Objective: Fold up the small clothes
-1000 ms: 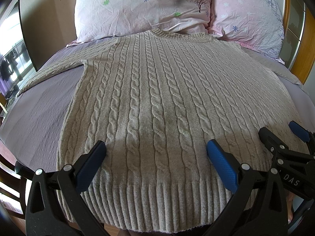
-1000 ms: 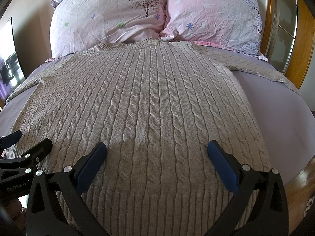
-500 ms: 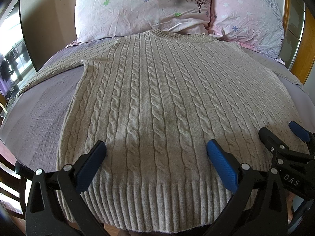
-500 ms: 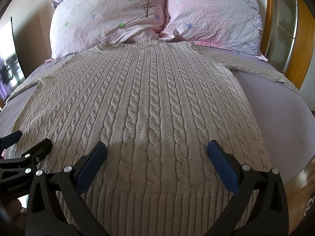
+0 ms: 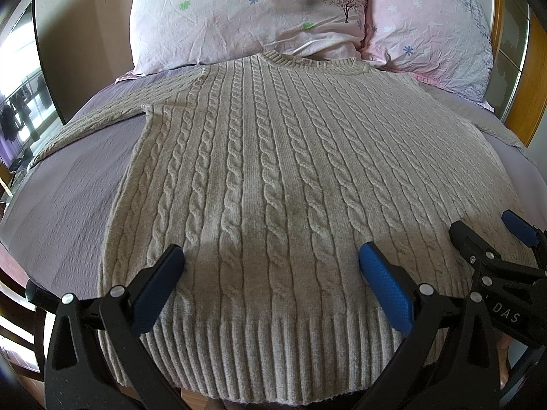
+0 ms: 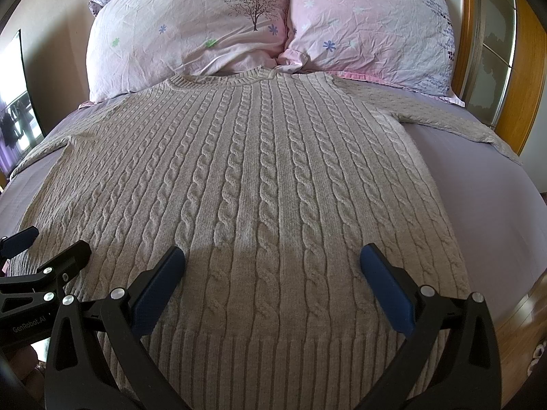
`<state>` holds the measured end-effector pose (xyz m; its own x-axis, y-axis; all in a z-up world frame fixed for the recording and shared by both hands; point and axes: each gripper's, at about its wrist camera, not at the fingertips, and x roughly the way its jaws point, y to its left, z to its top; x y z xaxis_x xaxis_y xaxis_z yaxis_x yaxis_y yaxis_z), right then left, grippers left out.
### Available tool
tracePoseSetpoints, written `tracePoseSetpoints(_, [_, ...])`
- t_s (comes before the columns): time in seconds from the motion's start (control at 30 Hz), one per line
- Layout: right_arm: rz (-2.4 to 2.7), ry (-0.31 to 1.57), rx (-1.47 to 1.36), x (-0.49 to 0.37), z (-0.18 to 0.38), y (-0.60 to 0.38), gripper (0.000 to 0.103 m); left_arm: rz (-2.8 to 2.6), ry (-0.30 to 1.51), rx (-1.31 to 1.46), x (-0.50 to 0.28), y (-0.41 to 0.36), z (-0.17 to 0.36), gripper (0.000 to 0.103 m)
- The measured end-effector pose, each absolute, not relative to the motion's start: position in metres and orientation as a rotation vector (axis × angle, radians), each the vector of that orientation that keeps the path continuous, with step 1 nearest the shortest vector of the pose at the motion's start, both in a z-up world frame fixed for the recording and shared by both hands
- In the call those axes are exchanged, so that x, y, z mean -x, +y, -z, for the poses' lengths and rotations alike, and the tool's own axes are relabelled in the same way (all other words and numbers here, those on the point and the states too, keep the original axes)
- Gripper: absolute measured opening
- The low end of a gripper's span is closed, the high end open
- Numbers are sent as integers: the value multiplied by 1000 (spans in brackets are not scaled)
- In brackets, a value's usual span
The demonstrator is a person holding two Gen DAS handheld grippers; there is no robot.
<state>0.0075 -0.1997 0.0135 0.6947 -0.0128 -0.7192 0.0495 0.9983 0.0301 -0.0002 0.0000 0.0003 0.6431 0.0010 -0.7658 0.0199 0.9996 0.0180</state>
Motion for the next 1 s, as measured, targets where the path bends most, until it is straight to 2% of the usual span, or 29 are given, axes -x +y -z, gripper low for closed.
tracePoseSetpoints(0.77, [16,789,-40,-7,-14,-199,102,12,867,-27,1,0,0,101])
tracePoseSetpoints(1.0, [-205,763,-71,-2,-21,-231,102,46,829,-44,4,1,-1,101])
